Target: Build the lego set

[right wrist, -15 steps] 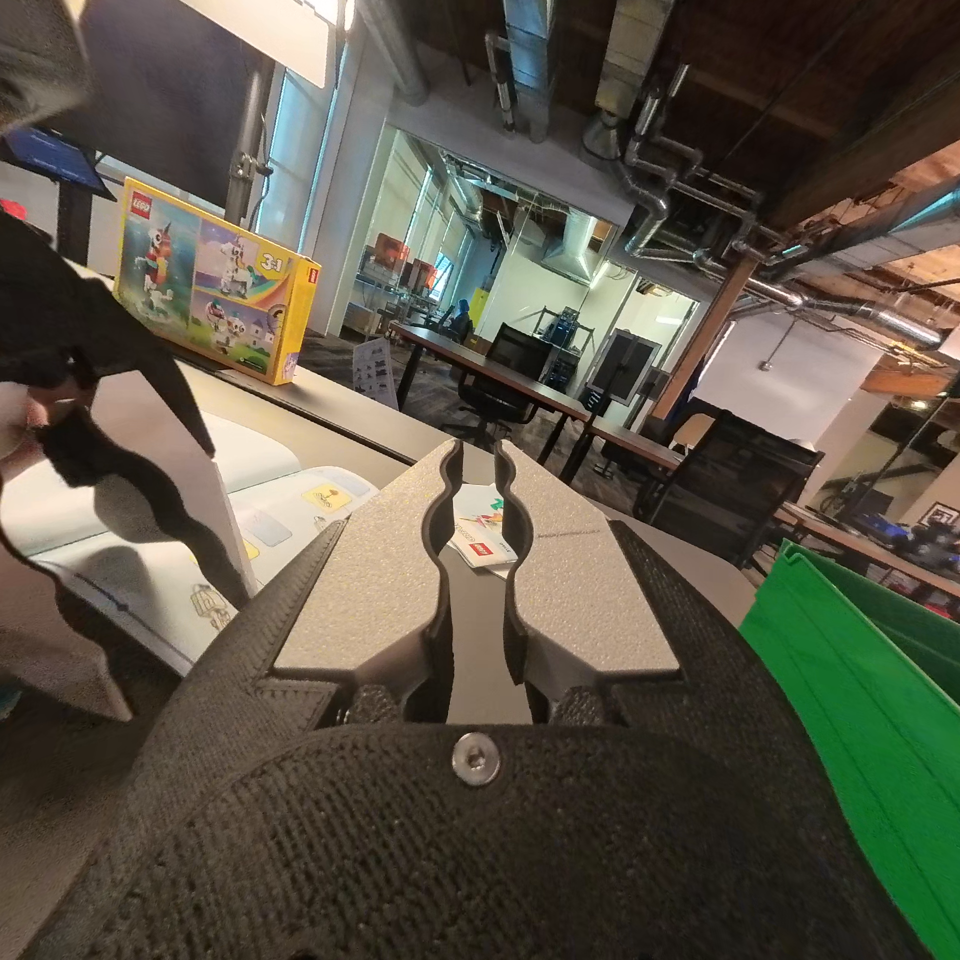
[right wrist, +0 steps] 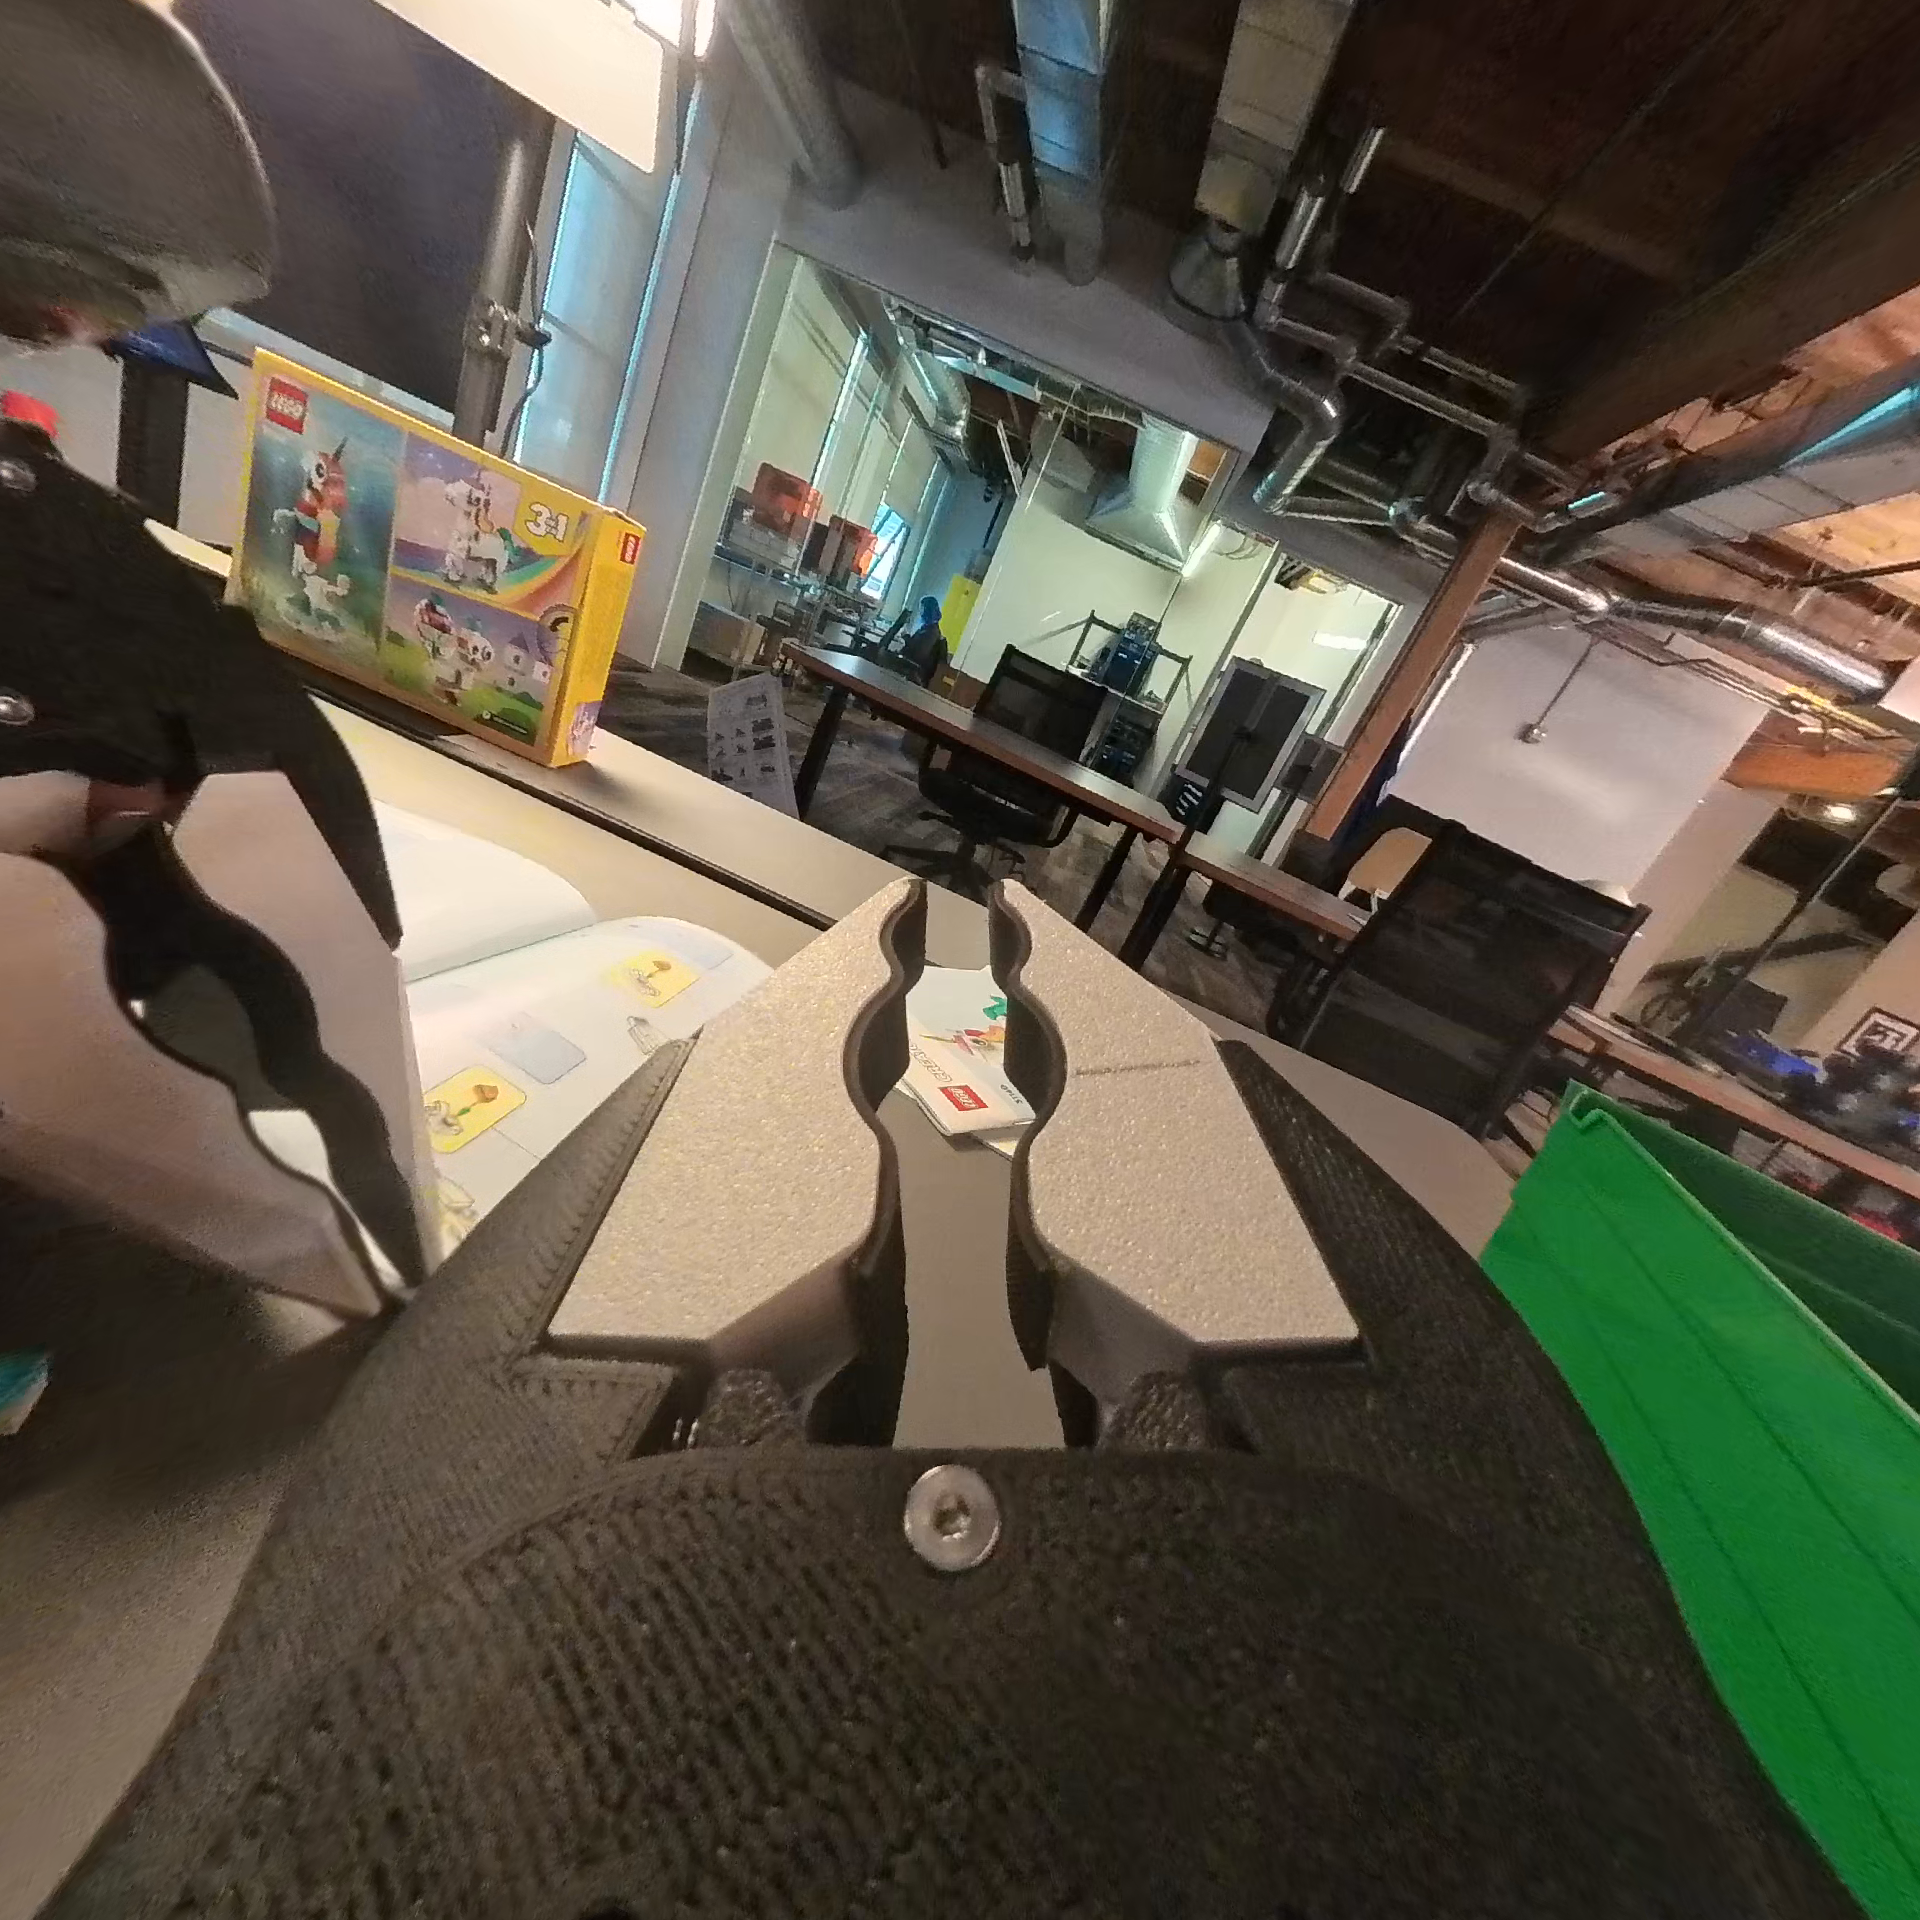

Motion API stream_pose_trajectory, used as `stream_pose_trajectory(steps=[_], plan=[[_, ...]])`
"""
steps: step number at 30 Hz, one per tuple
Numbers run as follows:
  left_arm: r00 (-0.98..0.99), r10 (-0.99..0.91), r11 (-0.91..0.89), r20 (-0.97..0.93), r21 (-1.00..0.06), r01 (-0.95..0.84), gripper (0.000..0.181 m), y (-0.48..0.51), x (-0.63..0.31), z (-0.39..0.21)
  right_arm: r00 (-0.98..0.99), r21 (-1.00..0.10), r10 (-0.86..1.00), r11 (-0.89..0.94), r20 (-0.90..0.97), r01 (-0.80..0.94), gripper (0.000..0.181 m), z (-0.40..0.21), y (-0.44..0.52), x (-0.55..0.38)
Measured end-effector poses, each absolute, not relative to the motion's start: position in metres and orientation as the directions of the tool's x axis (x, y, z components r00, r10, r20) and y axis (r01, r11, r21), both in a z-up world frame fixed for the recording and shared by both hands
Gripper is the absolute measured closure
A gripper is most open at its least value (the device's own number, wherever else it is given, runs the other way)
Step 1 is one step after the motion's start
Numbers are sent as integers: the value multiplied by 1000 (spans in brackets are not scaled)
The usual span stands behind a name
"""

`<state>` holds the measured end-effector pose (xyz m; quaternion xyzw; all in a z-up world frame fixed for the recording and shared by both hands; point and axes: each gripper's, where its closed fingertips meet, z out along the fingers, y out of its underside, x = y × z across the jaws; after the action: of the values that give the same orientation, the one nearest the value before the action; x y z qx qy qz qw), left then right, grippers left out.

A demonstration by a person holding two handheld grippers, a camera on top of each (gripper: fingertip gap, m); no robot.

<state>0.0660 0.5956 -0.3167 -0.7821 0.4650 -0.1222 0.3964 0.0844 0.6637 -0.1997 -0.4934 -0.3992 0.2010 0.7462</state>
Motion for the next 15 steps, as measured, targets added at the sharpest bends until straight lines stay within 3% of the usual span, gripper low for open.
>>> stream_pose_trajectory(steps=[15], plan=[[627, -774, -394, 88, -842, -368, 181, 599, 61, -301, 612, -907, 700, 414, 369, 74, 167, -198, 665, 87]])
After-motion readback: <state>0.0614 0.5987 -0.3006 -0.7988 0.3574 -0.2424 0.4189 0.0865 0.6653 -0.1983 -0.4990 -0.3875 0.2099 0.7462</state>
